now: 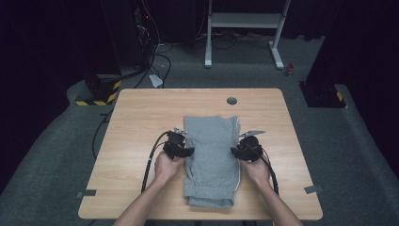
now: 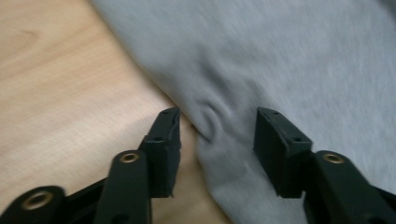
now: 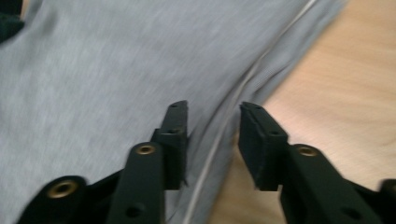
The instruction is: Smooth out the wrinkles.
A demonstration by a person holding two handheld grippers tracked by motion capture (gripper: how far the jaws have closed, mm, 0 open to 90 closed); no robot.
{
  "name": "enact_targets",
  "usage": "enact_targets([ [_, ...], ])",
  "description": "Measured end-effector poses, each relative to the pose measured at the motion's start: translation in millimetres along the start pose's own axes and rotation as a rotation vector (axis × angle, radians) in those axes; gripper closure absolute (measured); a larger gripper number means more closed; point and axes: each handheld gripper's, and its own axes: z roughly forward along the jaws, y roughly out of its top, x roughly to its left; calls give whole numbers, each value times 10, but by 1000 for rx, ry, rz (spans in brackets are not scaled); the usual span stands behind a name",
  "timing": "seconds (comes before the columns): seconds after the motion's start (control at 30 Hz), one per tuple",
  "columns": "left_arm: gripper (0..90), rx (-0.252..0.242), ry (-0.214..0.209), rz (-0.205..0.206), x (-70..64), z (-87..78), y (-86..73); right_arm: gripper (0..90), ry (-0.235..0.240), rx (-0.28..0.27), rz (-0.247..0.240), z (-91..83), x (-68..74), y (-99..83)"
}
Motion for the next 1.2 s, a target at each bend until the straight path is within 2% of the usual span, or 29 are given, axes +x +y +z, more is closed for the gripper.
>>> enact_targets([
  [0.1, 435, 4, 0, -47, 103, 83, 144, 513, -17, -27, 84, 19, -92, 100],
  [0.23, 387, 1, 14, -84, 164, 218, 299, 480, -57, -27, 150, 142, -175, 235],
  [0.27, 383, 3, 21, -92, 186, 255, 337, 480, -71, -33, 153, 165, -178, 251],
  [0.33, 372, 13, 42, -93, 208, 308, 387, 469, -89, -11, 170, 243, -189, 311],
  [0.4, 366, 21, 58, -92, 224, 346, 419, 468, -105, -20, 173, 283, -183, 348],
  [0.5, 349, 28, 57, -87, 231, 397, 466, 454, -127, -8, 199, 365, -201, 409],
  [0.67, 338, 32, 54, -96, 218, 436, 513, 463, -149, 6, 201, 439, -204, 449],
  [0.73, 337, 55, 85, -54, 172, 455, 537, 485, -162, 14, 191, 476, -201, 442],
  [0.8, 342, 72, 128, 13, 98, 484, 548, 530, -170, 13, 181, 486, -190, 451],
  [0.87, 400, 75, 141, 46, 43, 505, 555, 600, -171, 23, 138, 492, -172, 460],
  [0.9, 400, 71, 142, 59, 26, 509, 560, 600, -171, 23, 138, 492, -172, 460],
  [1.0, 499, 65, 123, 62, 7, 513, 571, 682, -159, 57, 109, 501, -156, 508],
  [1.03, 568, 72, 117, 70, 8, 506, 578, 719, -156, 65, 93, 508, -154, 524],
  [1.13, 733, 74, 85, 64, 34, 496, 580, 788, -135, 70, 76, 516, -137, 534],
  [1.2, 799, 72, 50, 43, 80, 490, 576, 808, -112, 61, 83, 510, -162, 520],
])
